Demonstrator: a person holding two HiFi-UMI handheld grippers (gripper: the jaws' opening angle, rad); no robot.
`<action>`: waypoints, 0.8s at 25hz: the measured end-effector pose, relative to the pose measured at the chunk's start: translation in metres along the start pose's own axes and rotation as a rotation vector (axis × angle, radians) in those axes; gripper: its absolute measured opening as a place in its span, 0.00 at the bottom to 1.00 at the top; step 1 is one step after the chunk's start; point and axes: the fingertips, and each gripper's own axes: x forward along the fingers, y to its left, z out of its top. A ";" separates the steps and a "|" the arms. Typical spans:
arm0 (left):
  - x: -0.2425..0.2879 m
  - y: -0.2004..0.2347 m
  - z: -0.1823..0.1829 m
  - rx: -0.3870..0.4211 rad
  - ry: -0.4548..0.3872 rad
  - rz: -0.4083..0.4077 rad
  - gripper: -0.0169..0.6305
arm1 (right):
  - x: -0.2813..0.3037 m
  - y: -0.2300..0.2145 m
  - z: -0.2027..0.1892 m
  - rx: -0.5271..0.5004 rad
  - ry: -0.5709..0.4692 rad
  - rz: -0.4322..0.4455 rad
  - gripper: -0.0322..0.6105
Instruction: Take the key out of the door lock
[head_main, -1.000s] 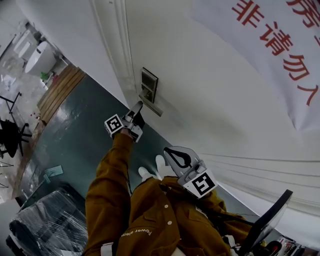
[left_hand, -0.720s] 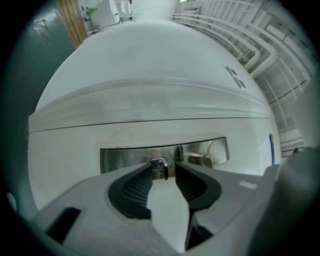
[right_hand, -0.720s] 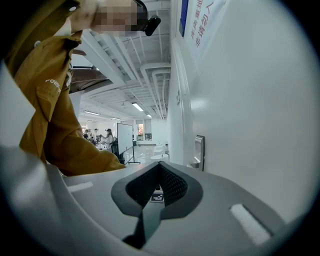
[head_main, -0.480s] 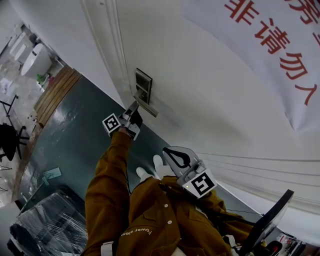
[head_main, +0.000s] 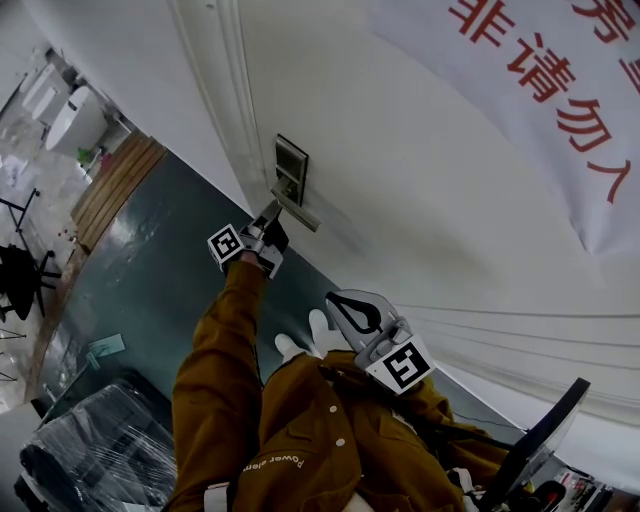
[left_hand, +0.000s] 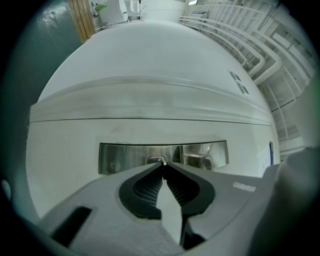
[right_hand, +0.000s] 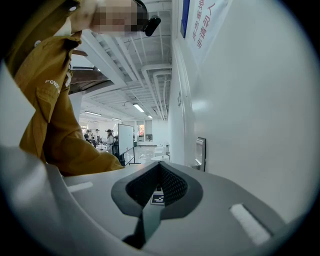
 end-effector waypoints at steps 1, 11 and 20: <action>-0.002 0.000 0.000 -0.001 0.002 0.002 0.07 | 0.000 0.000 0.000 0.002 -0.001 0.000 0.06; -0.028 -0.001 -0.004 0.035 0.003 0.016 0.06 | 0.002 0.013 -0.002 0.004 -0.001 0.029 0.06; -0.096 -0.046 -0.050 0.315 0.046 0.113 0.06 | 0.014 0.020 0.000 0.019 -0.018 0.078 0.06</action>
